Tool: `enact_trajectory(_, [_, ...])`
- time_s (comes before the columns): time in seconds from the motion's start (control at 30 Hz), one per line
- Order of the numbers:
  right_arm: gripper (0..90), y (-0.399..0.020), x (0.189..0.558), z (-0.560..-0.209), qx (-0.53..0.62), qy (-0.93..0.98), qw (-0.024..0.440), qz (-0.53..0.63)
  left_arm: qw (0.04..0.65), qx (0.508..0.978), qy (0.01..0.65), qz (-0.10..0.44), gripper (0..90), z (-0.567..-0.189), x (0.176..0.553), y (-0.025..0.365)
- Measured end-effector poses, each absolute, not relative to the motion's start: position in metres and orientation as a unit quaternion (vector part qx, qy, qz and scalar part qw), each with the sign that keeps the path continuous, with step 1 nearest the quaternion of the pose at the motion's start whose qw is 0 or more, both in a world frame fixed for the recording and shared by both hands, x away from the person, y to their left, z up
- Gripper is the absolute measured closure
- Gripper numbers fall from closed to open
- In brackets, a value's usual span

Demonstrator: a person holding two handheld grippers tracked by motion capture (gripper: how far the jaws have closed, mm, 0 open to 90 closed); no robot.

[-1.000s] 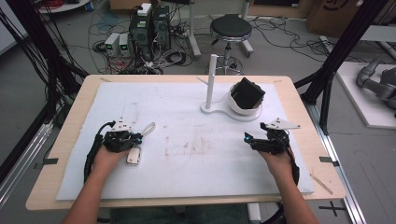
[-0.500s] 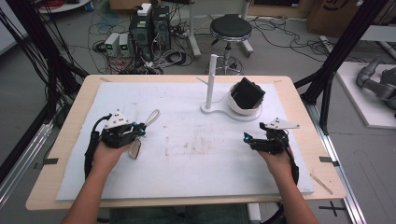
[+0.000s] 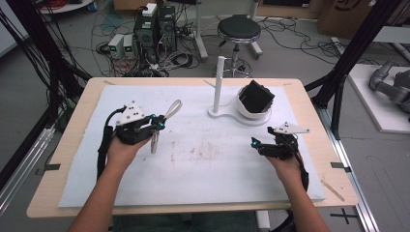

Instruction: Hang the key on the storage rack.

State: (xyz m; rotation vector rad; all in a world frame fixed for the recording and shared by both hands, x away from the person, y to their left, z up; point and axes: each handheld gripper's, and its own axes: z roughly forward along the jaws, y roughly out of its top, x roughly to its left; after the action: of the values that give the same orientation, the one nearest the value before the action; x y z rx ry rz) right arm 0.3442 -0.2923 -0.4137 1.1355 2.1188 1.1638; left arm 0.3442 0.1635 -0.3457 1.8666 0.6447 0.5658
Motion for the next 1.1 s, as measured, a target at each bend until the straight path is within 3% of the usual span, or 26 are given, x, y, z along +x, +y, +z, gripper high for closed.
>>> enact_trajectory(1.1, [20.5,-0.293,0.349,-0.416,0.414,0.772,0.230,0.424,0.510,0.785,0.223,0.272,81.3,-0.279,0.400,0.057])
